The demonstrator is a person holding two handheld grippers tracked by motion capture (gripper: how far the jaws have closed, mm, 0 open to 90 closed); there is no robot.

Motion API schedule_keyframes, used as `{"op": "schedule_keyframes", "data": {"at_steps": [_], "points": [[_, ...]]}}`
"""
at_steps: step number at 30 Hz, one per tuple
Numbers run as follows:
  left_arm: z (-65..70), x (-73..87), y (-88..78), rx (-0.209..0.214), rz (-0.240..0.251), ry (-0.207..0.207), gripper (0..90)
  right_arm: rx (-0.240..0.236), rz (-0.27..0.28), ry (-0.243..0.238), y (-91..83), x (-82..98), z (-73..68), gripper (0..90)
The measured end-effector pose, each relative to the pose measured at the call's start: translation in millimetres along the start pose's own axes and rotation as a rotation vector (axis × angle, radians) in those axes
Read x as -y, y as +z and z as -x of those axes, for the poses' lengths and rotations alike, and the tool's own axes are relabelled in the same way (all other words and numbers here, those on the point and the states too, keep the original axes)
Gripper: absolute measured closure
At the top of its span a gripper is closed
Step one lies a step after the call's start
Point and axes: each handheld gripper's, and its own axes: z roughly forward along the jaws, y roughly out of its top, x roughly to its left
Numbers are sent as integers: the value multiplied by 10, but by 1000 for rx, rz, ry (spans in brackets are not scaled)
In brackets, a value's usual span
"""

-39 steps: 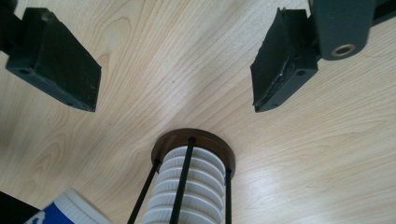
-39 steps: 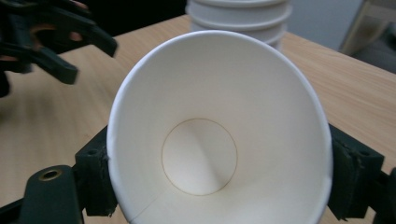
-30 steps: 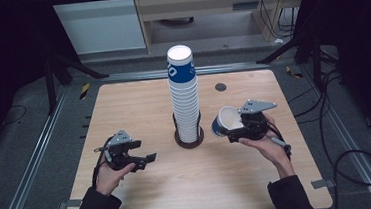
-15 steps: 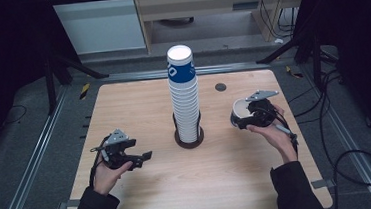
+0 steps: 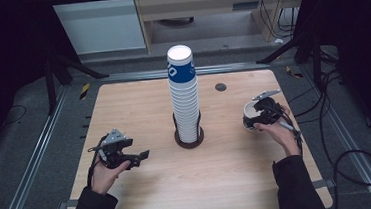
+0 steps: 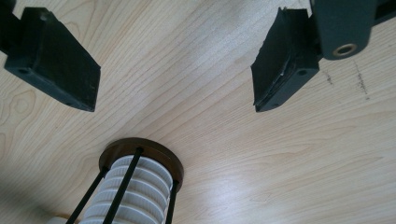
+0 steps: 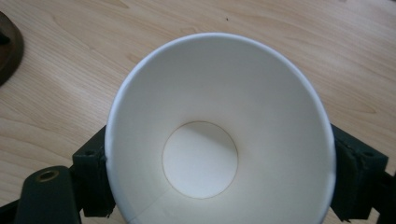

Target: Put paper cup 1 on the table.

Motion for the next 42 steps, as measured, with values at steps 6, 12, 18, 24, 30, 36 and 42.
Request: {"op": "schedule_keyframes", "data": {"at_steps": [6, 12, 18, 24, 30, 36, 42], "points": [[0, 1, 1, 1, -1, 0, 148, 6, -20, -2, 47, 20, 27, 152], [-2, 2, 1, 3, -1, 0, 148, 17, -34, 4, 72, 23, 30, 133], [-2, 3, 2, 4, -2, 0, 147, 6, -4, 9, 54, 13, 31, 90], [-7, 1, -7, 3, 0, 4, 145, -1, 59, 33, -50, -11, 41, 68], [-18, 7, -4, 3, -1, 1, 142, 18, 117, 31, -169, -30, 29, 61], [-29, 21, -2, 5, -2, -7, 136, 20, 207, 45, -357, -46, 27, 59], [-30, 24, 5, -2, -3, -5, 140, -24, 322, 64, -611, -69, -8, 64]]}}
